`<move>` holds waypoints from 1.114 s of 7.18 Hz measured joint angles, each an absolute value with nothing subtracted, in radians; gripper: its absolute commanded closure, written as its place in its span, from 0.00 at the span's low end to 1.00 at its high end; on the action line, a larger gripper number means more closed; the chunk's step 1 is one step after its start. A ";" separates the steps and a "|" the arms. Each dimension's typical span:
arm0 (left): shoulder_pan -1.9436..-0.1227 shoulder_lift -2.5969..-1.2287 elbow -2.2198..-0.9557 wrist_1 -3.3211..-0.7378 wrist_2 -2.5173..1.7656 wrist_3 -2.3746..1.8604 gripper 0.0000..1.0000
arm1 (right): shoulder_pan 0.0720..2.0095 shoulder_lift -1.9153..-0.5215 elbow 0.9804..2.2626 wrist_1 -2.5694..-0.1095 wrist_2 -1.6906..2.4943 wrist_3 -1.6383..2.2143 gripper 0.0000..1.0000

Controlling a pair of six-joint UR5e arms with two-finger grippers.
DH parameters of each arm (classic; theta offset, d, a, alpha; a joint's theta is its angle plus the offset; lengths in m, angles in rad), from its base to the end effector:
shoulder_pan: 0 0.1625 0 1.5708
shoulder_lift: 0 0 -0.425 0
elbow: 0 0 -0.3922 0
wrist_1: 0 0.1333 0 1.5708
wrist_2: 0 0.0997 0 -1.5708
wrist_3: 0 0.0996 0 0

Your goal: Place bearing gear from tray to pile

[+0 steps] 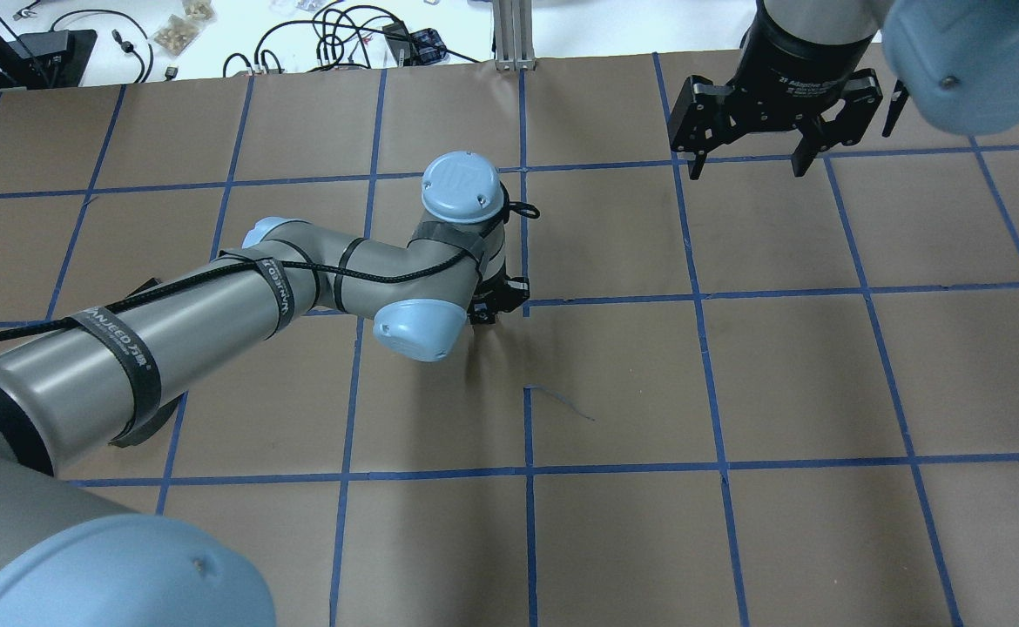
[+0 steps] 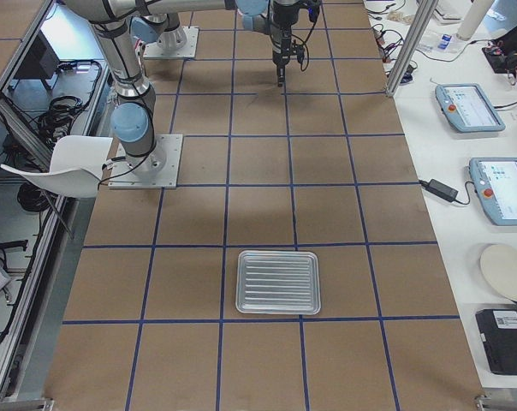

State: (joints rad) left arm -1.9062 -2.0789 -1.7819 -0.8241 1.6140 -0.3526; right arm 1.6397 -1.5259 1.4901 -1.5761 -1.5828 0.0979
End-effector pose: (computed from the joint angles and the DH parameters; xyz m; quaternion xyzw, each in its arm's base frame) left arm -0.3207 -0.5281 0.1787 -0.0089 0.9996 -0.0202 0.0157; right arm 0.1672 -0.5044 0.5057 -0.0146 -0.9997 0.0210 0.0043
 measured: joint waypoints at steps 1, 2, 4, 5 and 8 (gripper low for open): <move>-1.899 -2.069 -1.772 -0.832 1.616 -0.340 1.00 | 1.640 -1.527 1.490 -1.576 -1.583 0.097 0.00; -1.874 -2.049 -1.762 -0.865 1.617 -0.309 1.00 | 1.640 -1.529 1.491 -1.576 -1.584 0.096 0.00; -1.695 -1.959 -1.762 -0.979 1.620 -0.118 1.00 | 1.640 -1.529 1.492 -1.577 -1.585 0.095 0.00; -1.566 -1.910 -1.777 -1.013 1.622 0.055 1.00 | 1.640 -1.530 1.492 -1.578 -1.584 0.095 0.00; -1.205 -1.862 -1.849 -0.974 1.616 0.545 1.00 | 1.642 -1.533 1.498 -1.579 -1.583 0.095 0.00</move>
State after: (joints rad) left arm -1.2051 -1.8624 -1.8490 -0.9737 1.6162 0.5446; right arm 1.6416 -1.5326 1.4976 -1.5795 -1.5831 0.0954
